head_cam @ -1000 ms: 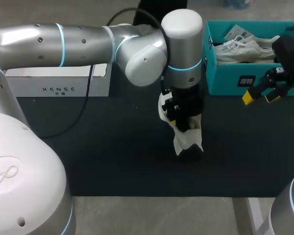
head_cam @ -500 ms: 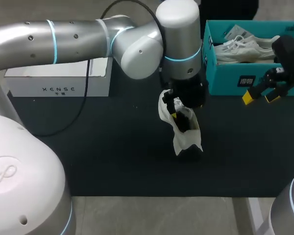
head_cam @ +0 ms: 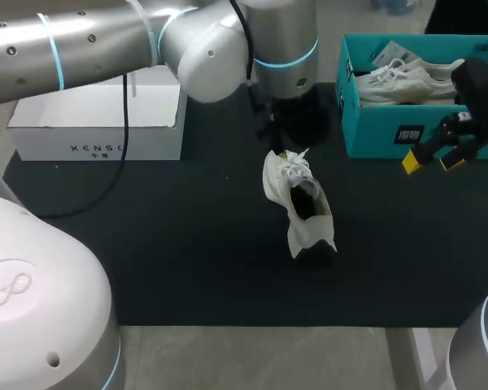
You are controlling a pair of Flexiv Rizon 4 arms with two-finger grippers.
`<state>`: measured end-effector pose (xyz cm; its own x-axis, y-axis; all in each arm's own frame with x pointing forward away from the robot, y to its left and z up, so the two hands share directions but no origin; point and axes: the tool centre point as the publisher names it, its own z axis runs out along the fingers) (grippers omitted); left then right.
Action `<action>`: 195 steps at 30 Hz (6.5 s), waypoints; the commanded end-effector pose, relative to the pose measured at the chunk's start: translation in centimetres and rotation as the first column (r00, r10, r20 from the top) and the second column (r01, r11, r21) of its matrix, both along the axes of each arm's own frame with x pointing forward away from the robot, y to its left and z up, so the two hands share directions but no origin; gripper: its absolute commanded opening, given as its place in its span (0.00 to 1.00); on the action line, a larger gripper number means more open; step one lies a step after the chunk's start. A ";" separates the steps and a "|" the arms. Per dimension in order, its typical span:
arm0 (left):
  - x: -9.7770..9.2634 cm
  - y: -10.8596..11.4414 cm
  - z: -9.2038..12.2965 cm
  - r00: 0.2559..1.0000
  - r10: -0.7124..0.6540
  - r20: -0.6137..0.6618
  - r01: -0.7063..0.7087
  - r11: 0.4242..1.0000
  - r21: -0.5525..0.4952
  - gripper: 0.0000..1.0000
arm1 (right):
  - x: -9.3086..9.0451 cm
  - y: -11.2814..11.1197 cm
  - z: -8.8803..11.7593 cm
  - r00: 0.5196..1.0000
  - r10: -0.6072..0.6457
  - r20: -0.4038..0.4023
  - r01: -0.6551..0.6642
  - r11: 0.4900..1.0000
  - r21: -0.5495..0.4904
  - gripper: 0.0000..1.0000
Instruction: Take the shoe out of the shoebox, open the shoe tongue, remove and reinsert the insole, then place the shoe into the shoebox
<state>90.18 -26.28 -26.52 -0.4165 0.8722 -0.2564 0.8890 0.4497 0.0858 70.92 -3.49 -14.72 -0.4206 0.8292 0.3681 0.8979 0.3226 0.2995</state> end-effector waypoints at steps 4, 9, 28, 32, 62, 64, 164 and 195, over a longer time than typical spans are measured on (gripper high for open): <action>0.9 -1.0 -2.9 0.999 0.008 -0.037 -0.008 1.000 0.021 0.00 | 0.1 0.1 -0.1 1.000 0.001 -0.002 -0.001 1.000 -0.001 1.00; -0.2 -1.1 -4.7 0.998 0.005 -0.064 -0.002 0.999 0.049 0.00 | 0.1 0.1 -0.1 1.000 0.001 -0.002 -0.001 1.000 -0.001 1.00; -2.9 1.3 -4.3 0.974 0.141 -0.178 -0.148 0.989 -0.023 1.00 | 0.1 0.1 -0.1 1.000 0.001 -0.002 -0.001 1.000 -0.001 1.00; -2.9 1.3 -4.3 0.974 0.141 -0.178 -0.148 0.989 -0.023 1.00 | 0.0 -0.3 0.1 1.000 0.006 -0.002 -0.006 1.000 -0.014 1.00; -7.5 2.5 -2.8 0.748 0.635 -0.191 -0.625 0.772 0.118 1.00 | -3.6 -6.2 1.7 1.000 0.018 0.005 -0.017 0.997 -0.080 1.00; -8.3 2.7 -2.5 0.699 0.685 -0.205 -0.673 0.727 0.137 1.00 | -3.6 -6.2 1.7 1.000 0.018 0.005 -0.017 0.997 -0.080 1.00; -15.3 -0.8 -2.2 0.390 0.909 -0.150 -0.896 0.412 0.166 0.00 | -3.6 -6.2 1.7 1.000 0.018 0.005 -0.017 0.997 -0.080 1.00; -14.9 -0.8 9.4 0.423 0.900 -0.106 -0.902 0.430 0.046 0.00 | -3.6 -6.2 1.7 1.000 0.018 0.005 -0.017 0.997 -0.080 1.00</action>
<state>75.30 -27.17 -17.28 -0.9852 -0.0197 -0.1703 -0.0223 0.9997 0.0133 67.03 -9.74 -13.00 -0.4382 0.8482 0.2977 0.8890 0.3598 0.2833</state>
